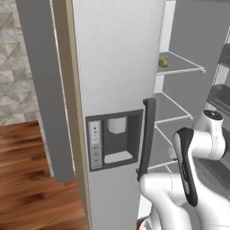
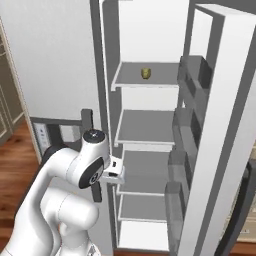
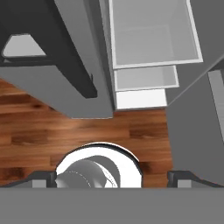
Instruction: Retrieve the sausage and cheese from the fridge and place them on the cutting board on the counter.
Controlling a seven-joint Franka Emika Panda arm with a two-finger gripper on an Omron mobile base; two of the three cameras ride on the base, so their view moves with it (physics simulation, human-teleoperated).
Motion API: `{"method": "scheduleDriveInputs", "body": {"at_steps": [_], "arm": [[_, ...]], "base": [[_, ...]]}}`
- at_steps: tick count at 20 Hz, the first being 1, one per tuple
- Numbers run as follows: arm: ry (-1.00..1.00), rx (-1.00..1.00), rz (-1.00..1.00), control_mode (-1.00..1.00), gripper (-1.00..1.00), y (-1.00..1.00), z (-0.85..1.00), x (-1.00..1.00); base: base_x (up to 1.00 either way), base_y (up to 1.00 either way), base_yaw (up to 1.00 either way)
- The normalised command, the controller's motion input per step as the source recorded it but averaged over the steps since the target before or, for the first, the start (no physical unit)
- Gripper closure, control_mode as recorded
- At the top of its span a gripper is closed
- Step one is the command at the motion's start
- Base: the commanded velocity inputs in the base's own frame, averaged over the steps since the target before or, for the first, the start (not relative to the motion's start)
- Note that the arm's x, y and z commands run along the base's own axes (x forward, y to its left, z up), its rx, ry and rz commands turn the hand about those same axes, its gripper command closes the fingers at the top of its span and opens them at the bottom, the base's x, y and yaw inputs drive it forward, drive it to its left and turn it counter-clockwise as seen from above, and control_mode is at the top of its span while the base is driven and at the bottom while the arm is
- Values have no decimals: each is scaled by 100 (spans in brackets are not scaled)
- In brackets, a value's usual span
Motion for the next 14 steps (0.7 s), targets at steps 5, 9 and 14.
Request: {"method": "scheduleDriveInputs", "body": {"at_steps": [5, 9, 14], "arm": [[0, 0, 0, 100, -100, 0, 0, 0], [0, 0, 0, 100, -100, 0, 0, 0], [0, 0, 0, 100, -100, 0, 0, 0]], "base": [[31, -41, 10], [27, -49, 9], [32, -35, 12]]}}
